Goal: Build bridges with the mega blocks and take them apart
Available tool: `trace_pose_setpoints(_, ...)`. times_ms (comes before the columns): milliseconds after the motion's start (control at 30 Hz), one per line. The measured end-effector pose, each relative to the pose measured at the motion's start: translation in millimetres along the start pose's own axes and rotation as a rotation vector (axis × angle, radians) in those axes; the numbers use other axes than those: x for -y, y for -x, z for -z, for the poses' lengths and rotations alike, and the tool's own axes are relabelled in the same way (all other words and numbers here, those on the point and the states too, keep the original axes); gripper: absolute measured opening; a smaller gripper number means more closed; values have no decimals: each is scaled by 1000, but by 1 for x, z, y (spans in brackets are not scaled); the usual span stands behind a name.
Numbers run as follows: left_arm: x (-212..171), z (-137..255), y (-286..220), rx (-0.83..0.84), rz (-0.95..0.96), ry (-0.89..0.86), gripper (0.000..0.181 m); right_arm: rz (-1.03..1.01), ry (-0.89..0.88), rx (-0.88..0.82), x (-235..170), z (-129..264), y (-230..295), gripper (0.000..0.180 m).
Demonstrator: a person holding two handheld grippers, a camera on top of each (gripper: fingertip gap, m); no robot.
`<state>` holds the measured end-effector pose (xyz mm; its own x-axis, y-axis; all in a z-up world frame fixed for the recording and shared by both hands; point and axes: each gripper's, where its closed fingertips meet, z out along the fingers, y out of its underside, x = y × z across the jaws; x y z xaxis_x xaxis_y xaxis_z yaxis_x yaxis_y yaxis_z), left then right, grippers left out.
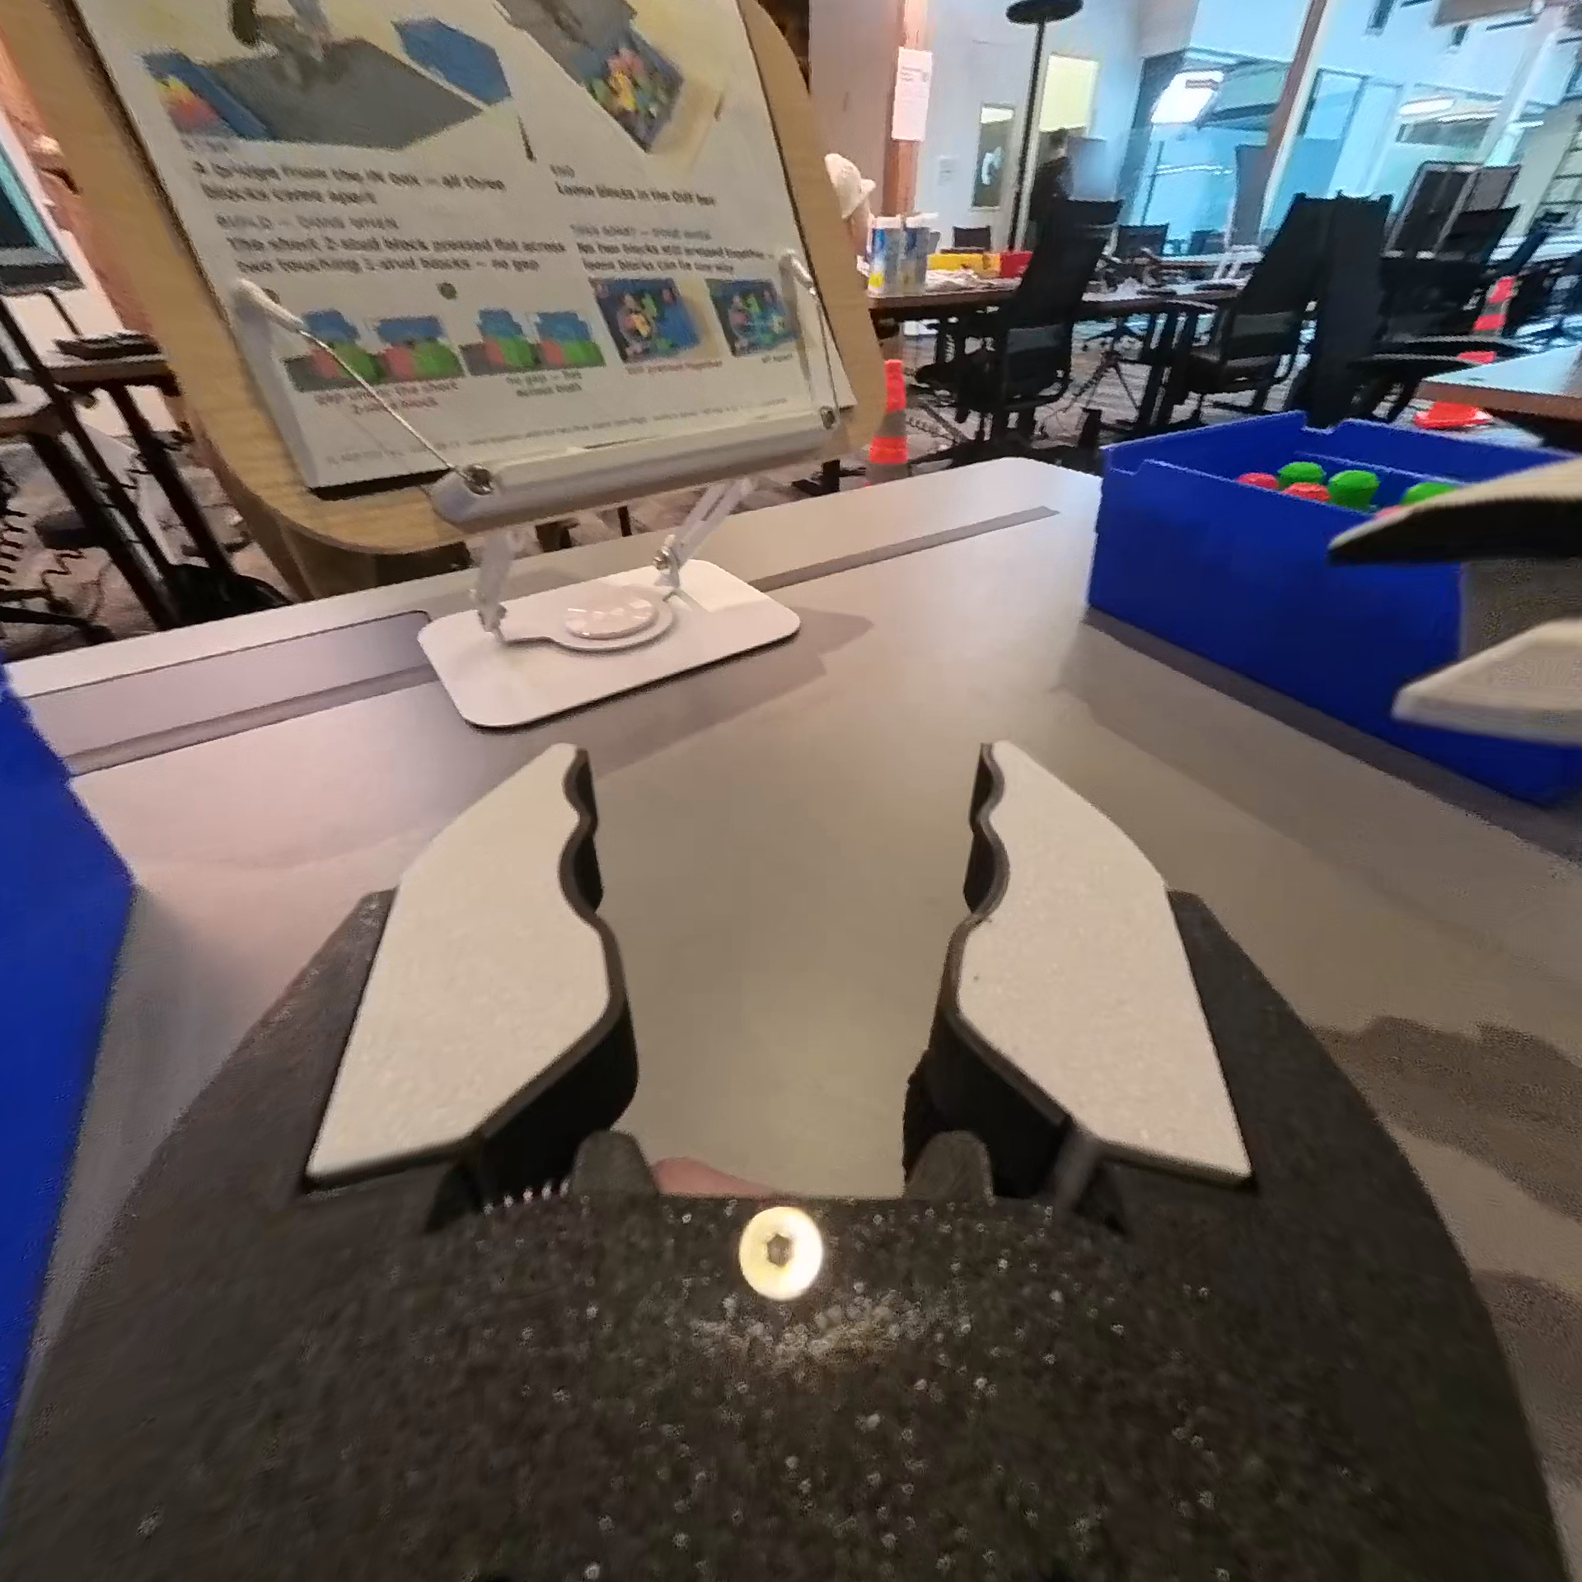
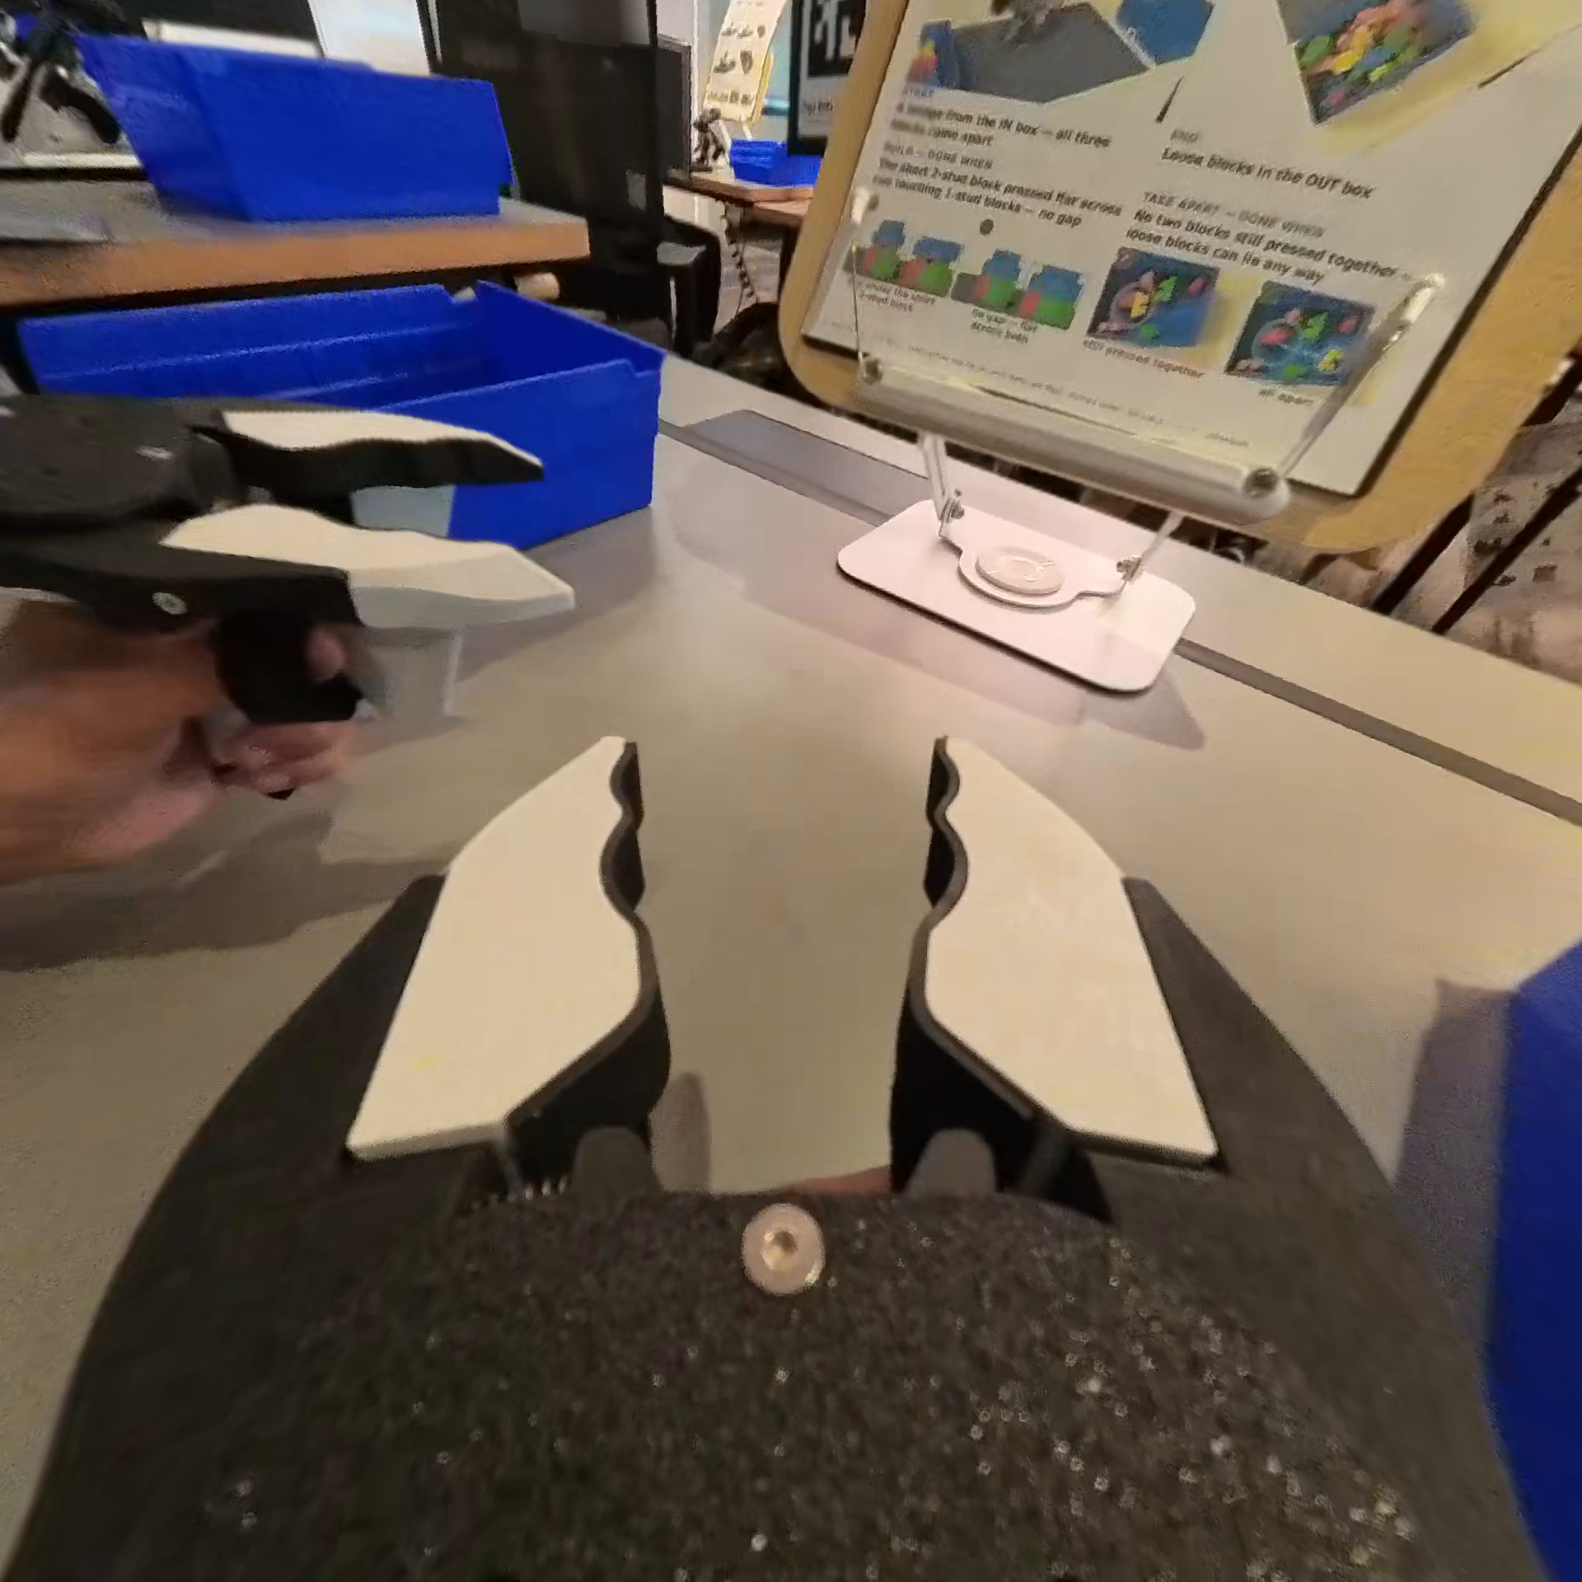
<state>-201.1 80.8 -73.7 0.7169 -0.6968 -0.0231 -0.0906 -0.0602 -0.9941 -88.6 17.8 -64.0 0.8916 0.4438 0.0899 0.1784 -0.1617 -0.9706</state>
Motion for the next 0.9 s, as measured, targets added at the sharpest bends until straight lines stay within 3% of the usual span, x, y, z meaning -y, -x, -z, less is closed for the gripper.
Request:
trace_pose_setpoints(100,-3,1,7,44,-44,7,83,-84,-90,-1,-3,-10,-2,58)
trace_pose_setpoints(400,-18,-1,7,24,-28,72,83,-69,-62,-20,1,-6,-13,55)
trace_pose_setpoints(500,-21,1,8,18,-23,80,83,-18,-126,-89,40,30,-30,55)
trace_pose_setpoints(633,-25,3,7,-4,5,99,83,16,-254,-416,87,136,-119,50)
trace_pose_setpoints(700,-24,3,4,-27,19,104,83,-57,-219,-597,65,195,-180,50)
trace_pose_setpoints(767,-22,2,0,-45,28,103,83,-160,-113,-779,7,250,-238,52)
trace_pose_setpoints(833,-21,0,-5,-65,33,104,83,-336,-35,-788,-56,280,-265,51)
trace_pose_setpoints(900,-19,-2,-11,-86,39,104,83,-479,-32,-718,-93,287,-270,48)
